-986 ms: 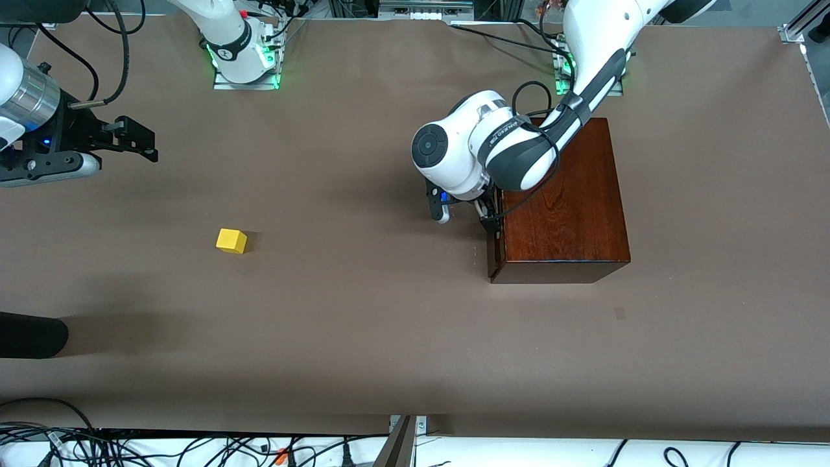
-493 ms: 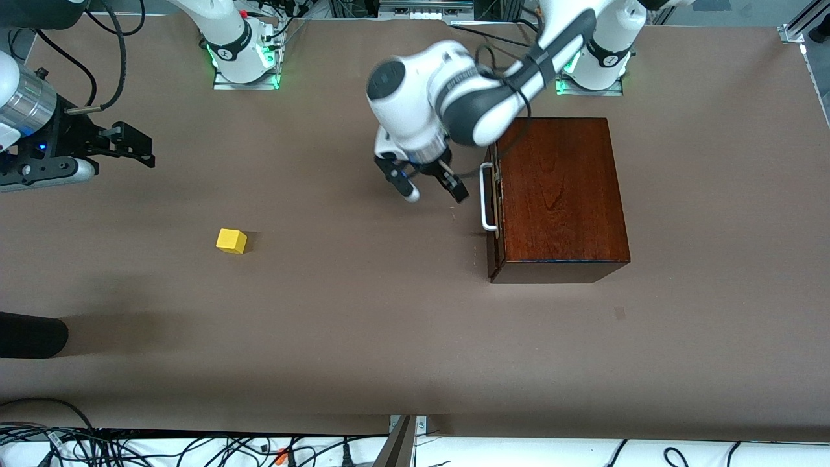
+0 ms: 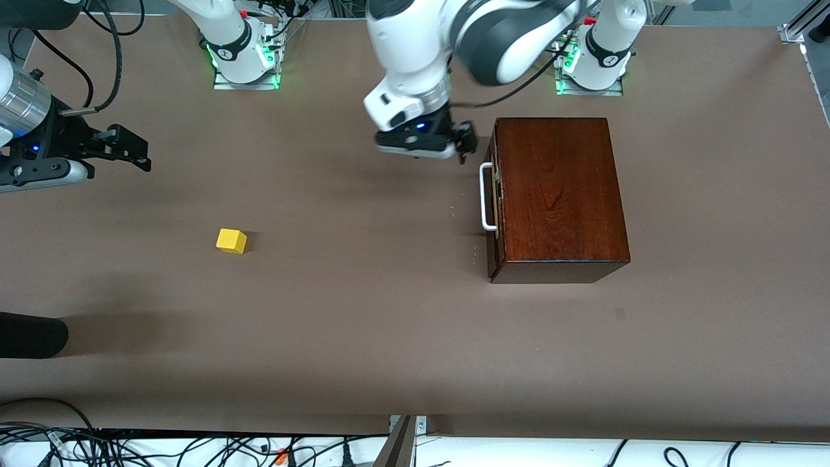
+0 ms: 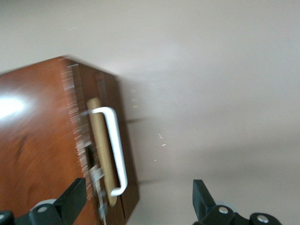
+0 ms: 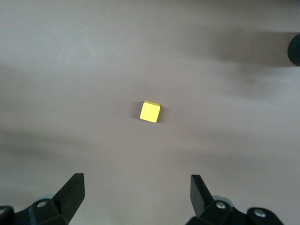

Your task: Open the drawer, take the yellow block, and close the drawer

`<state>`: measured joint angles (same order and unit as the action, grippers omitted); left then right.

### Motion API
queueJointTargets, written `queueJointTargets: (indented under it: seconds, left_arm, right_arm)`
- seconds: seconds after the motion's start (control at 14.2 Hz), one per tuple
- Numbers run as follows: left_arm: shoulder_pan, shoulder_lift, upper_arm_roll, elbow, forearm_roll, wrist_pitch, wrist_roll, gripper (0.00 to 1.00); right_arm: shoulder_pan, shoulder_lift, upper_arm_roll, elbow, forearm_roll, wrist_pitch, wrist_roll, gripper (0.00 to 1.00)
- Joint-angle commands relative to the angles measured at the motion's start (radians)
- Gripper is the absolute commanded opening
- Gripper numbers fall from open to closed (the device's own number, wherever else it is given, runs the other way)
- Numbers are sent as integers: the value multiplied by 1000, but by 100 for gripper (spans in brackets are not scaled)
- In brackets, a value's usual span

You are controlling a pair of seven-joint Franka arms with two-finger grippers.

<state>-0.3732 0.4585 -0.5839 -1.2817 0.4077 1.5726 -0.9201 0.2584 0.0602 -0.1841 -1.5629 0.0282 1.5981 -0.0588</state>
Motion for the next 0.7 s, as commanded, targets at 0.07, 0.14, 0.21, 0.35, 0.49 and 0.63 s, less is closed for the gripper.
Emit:
queueJointTargets:
  seconds: [0.07, 0.14, 0.21, 0.35, 0.49, 0.63]
  left_arm:
    - [183, -148, -5, -10, -119, -64, -131, 100]
    - [236, -174, -7, -11, -174, -100, -111, 100]
    - [275, -204, -2, -16, -225, -114, -50, 100]
    - [306, -250, 60, -22, -254, -158, 190, 100]
    - [303, -296, 183, -31, -315, -181, 350, 100]
    - [292, -333, 313, -56, -348, -189, 549, 100]
  right_arm:
    - [-11, 10, 6, 23, 2, -6, -1, 100]
    - [-11, 10, 6, 23, 4, -6, -1, 100]
    - [-16, 12, 6, 23, 4, -6, -1, 100]
    - [-16, 12, 6, 21, 4, -6, -1, 100]
    - [-18, 12, 6, 21, 4, -6, -1, 100]
    - [-18, 12, 5, 21, 4, -7, -1, 100]
